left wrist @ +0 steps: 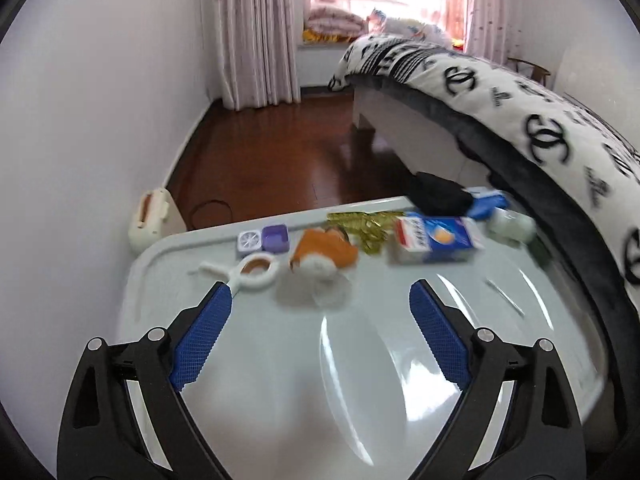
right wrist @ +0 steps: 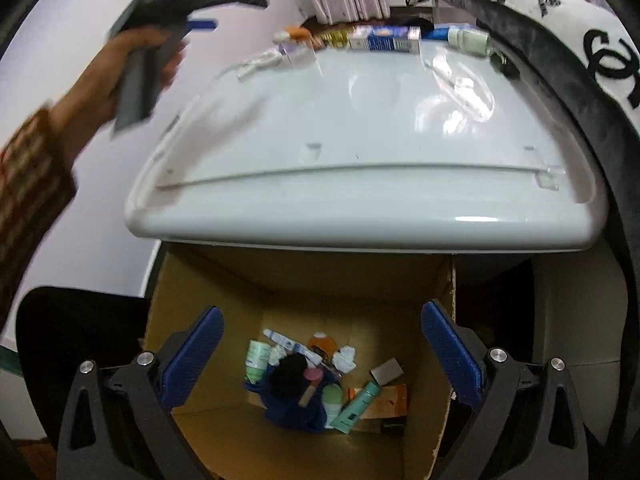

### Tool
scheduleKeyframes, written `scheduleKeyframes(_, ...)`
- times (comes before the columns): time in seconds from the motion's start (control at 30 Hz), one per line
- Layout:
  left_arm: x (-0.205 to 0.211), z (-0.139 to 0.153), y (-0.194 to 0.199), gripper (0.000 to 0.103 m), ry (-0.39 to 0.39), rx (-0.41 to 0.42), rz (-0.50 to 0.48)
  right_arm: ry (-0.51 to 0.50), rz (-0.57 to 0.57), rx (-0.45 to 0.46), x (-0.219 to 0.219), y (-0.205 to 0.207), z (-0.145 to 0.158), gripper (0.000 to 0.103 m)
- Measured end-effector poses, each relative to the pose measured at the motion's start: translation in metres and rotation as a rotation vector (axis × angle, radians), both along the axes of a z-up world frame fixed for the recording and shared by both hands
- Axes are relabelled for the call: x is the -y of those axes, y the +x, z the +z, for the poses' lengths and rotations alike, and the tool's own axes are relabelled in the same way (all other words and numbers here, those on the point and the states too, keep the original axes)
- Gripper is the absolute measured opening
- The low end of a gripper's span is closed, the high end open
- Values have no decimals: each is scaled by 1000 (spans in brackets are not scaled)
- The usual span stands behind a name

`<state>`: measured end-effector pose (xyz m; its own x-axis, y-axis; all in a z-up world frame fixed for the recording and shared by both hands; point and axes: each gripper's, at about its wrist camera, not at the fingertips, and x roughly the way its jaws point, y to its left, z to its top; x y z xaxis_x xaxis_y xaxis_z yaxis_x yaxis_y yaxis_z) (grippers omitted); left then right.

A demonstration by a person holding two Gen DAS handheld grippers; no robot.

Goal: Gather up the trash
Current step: 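Grasp the orange plush toy with the left gripper while the right grasps the clear glass dome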

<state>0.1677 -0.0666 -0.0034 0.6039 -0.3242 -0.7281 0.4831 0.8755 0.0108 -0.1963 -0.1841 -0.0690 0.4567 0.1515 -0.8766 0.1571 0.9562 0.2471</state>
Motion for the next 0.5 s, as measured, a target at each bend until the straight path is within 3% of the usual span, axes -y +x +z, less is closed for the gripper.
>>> scheduleKeyframes(0.2,27,-46,62,84,45,-58,40,44,-4,-59,10,6,-15,98)
scheduleKeyframes(0.27,33,-57,69,71,62,-68,26,35,-4,-65,10,7,-16,98)
scheduleKeyframes(0.3,34,-61,69,59,67,-74,18,37,-4,-65,10,7,-17,98)
scheduleKeyframes(0.33,36,-64,70,40,68,-80,14,43,-2,-63,10,7,-17,98)
scheduleKeyframes(0.43,35,-66,66,27,72,-56,22,43,15,-63,5,8,-16,98)
scheduleKeyframes(0.5,31,-63,62,24,56,-48,21,31,26,-60,3,9,-14,98)
